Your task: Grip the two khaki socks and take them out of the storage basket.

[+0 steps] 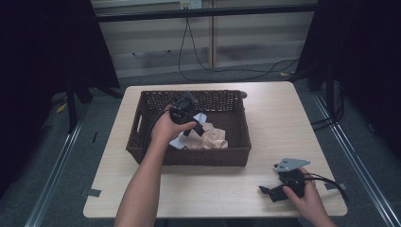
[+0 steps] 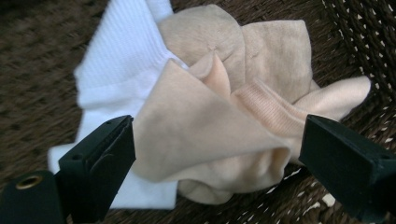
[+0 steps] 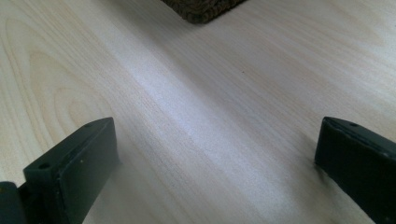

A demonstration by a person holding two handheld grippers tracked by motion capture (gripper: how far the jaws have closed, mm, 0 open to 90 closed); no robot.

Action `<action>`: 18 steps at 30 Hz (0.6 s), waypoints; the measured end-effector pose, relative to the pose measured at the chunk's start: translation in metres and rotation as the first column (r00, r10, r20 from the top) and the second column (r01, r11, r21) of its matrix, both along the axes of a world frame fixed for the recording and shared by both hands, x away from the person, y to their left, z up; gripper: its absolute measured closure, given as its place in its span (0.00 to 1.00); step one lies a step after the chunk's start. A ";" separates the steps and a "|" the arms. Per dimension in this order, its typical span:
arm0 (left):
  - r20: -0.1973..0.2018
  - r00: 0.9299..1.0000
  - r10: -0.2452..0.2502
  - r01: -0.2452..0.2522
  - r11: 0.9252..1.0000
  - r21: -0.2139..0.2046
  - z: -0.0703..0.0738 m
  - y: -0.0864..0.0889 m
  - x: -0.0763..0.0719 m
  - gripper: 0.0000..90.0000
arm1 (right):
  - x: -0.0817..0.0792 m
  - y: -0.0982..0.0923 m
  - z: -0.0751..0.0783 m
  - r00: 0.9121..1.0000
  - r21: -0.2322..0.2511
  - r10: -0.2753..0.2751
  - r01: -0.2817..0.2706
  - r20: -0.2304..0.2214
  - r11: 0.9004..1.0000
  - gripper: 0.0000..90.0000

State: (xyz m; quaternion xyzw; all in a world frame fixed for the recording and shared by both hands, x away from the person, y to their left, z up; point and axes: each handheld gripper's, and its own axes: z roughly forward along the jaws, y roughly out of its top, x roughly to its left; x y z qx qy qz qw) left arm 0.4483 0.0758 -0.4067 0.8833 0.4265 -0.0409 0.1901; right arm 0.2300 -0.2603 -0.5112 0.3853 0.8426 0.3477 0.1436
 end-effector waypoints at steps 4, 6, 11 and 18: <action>-0.019 1.000 0.019 -0.019 1.000 0.007 -0.008 -0.003 0.005 0.10 | 0.000 0.000 0.000 1.000 -0.001 0.001 -0.001 0.002 1.000 0.00; -0.023 0.999 0.026 -0.026 1.000 0.017 -0.011 -0.003 0.008 0.10 | 0.000 0.000 0.000 1.000 -0.001 0.003 -0.003 0.001 1.000 0.00; -0.029 0.998 0.046 -0.045 0.998 0.033 -0.018 -0.005 0.012 0.18 | 0.001 0.000 0.000 1.000 -0.005 0.001 -0.001 0.011 1.000 0.00; -0.082 0.995 0.053 -0.048 0.996 0.071 -0.020 0.004 0.014 0.66 | 0.001 -0.001 0.000 1.000 -0.006 0.004 -0.004 0.011 1.000 0.00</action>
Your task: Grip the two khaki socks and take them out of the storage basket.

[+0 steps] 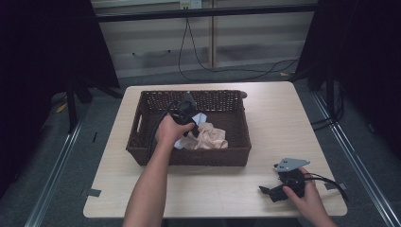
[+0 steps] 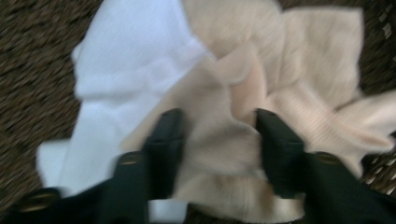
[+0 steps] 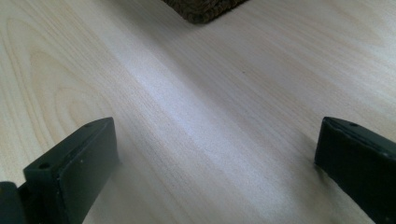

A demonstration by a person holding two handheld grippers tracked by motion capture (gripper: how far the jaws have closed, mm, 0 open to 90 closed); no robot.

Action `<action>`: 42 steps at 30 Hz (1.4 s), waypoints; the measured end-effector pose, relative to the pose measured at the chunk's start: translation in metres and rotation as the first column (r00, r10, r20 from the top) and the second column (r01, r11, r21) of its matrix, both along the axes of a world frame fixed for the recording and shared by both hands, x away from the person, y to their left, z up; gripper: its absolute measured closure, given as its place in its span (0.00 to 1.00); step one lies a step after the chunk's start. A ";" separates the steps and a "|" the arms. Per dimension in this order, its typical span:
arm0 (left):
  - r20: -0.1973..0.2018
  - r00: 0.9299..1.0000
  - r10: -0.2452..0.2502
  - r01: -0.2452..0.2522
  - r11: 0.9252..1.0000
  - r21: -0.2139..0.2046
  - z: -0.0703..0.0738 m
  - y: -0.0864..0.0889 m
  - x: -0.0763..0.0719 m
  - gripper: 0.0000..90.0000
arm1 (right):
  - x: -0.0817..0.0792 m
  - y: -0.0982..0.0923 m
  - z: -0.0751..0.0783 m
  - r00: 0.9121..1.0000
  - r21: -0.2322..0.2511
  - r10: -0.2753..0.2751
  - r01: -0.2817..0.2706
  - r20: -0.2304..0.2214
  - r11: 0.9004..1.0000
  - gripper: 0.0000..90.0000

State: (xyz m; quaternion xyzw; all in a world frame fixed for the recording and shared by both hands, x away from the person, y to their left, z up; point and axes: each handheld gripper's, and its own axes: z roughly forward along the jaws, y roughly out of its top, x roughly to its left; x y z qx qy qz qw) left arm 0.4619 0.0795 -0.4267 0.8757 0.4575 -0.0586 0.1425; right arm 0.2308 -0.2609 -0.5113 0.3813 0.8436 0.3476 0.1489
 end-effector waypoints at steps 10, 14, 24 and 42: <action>0.016 1.000 -0.008 0.008 1.000 0.023 0.043 0.030 -0.004 0.93 | -0.001 0.000 0.001 1.000 0.002 -0.001 0.001 -0.017 1.000 0.00; -0.002 1.000 -0.012 0.012 1.000 0.015 0.057 0.039 -0.007 0.93 | -0.001 0.000 0.001 1.000 0.002 -0.001 0.001 -0.016 1.000 0.00; -0.016 0.999 -0.036 0.036 0.999 -0.008 0.084 0.044 -0.011 0.93 | -0.001 0.000 0.000 1.000 0.001 -0.001 0.001 -0.016 1.000 0.00; -0.021 0.994 -0.105 0.103 0.993 -0.059 0.125 0.043 -0.021 0.93 | -0.001 0.000 0.001 1.000 0.000 0.000 0.000 -0.018 1.000 0.00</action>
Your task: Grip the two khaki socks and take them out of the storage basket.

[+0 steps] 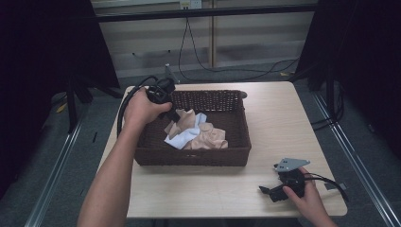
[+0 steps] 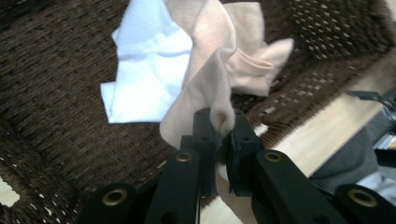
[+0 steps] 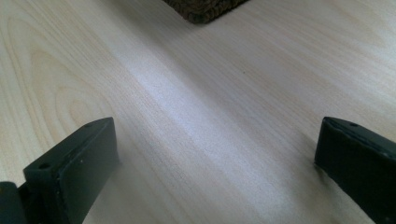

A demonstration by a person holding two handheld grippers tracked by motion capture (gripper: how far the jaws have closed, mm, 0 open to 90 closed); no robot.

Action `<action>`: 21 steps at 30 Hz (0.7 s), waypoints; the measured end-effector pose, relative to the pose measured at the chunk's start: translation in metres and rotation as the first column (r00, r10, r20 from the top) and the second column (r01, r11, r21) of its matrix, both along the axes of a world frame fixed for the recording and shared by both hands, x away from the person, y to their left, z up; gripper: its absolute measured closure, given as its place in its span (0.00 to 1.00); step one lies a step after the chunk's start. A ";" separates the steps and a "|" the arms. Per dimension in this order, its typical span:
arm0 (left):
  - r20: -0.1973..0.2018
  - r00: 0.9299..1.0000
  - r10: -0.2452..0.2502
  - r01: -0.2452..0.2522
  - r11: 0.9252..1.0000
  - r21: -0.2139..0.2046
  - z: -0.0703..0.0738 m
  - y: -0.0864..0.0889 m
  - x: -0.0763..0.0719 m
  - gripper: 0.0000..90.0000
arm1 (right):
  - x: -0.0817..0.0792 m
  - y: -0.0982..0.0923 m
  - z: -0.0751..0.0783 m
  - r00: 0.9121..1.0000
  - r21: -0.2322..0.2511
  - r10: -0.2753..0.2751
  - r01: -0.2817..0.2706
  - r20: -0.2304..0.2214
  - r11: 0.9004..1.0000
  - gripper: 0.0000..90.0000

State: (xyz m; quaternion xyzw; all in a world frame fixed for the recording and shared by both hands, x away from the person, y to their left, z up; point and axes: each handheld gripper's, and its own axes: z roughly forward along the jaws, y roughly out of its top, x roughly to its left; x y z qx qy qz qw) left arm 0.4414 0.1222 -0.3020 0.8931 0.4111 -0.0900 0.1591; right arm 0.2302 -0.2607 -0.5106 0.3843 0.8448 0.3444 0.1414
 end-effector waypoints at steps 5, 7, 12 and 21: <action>0.008 1.000 -0.015 0.015 1.000 -0.012 0.009 0.002 -0.006 0.93 | 0.000 0.000 0.000 1.000 0.000 0.000 0.000 0.001 1.000 0.00; 0.010 1.000 -0.024 0.024 1.000 -0.009 0.012 0.003 -0.009 0.93 | 0.000 0.000 0.000 1.000 0.000 0.000 0.000 0.000 1.000 0.00; 0.011 0.999 -0.030 0.030 0.999 -0.018 0.019 0.004 -0.011 0.93 | 0.000 0.000 0.000 1.000 0.000 0.000 0.000 0.000 1.000 0.00; 0.024 0.998 -0.053 0.053 0.998 -0.028 0.030 0.004 -0.019 0.93 | 0.000 0.000 0.000 1.000 0.000 0.000 0.000 0.000 1.000 0.00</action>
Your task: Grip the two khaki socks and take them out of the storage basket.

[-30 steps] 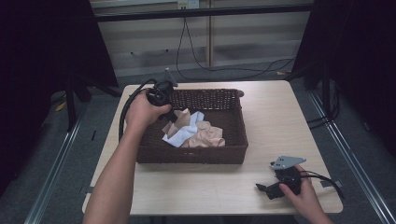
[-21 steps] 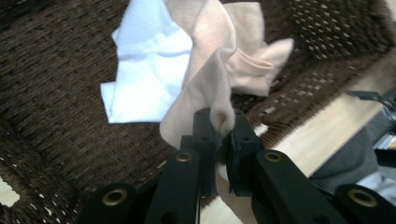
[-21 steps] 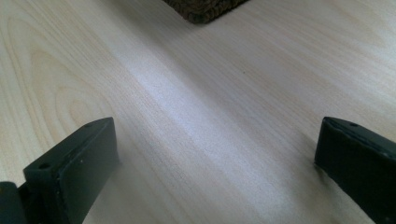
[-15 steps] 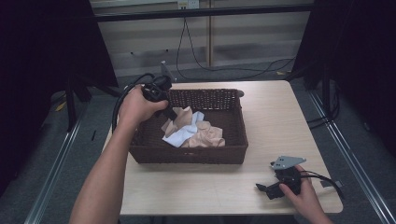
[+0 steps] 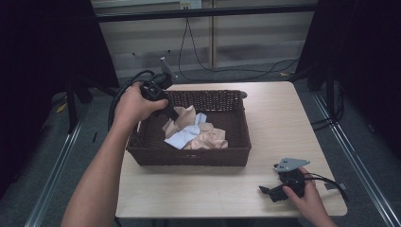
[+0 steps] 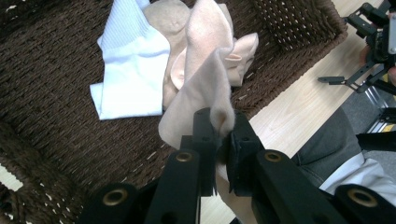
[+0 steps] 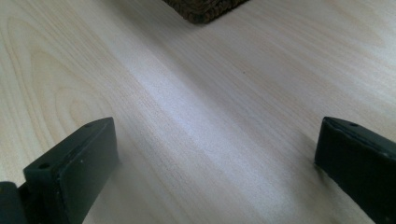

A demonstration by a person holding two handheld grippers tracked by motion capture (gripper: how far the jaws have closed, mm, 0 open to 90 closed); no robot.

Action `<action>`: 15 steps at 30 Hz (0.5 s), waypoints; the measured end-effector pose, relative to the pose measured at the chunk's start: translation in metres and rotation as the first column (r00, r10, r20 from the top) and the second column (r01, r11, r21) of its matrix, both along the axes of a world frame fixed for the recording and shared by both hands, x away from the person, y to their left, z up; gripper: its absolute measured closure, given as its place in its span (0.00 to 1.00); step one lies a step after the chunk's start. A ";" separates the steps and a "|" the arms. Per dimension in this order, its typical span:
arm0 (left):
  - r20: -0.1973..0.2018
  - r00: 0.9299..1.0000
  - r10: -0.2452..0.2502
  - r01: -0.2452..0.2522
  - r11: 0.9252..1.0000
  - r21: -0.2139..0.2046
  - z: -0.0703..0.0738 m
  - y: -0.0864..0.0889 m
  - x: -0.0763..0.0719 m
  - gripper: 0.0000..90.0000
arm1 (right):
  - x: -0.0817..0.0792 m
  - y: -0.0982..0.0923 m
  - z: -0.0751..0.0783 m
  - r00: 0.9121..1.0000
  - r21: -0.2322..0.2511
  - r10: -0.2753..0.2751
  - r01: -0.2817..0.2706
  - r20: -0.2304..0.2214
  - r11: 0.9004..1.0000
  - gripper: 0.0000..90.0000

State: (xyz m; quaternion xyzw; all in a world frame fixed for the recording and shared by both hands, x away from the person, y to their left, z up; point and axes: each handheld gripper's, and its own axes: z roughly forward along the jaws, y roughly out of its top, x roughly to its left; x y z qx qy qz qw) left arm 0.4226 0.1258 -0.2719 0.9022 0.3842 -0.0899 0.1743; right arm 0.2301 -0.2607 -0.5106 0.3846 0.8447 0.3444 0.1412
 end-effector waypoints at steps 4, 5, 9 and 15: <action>0.002 1.000 -0.014 0.014 1.000 -0.002 0.001 -0.001 -0.004 0.93 | 0.000 0.000 0.000 1.000 0.000 0.000 0.000 0.000 1.000 0.00; 0.003 1.000 -0.025 0.025 1.000 -0.007 0.003 -0.001 -0.007 0.93 | 0.000 0.000 0.000 1.000 0.000 0.000 0.000 0.001 1.000 0.00; 0.007 0.999 -0.045 0.045 0.999 -0.007 0.004 -0.002 -0.014 0.93 | 0.000 0.000 0.000 1.000 0.000 0.000 0.000 0.001 1.000 0.00; 0.013 0.998 -0.065 0.065 0.998 -0.004 0.003 -0.004 -0.022 0.93 | 0.000 0.000 0.000 1.000 0.001 0.002 -0.002 0.005 1.000 0.00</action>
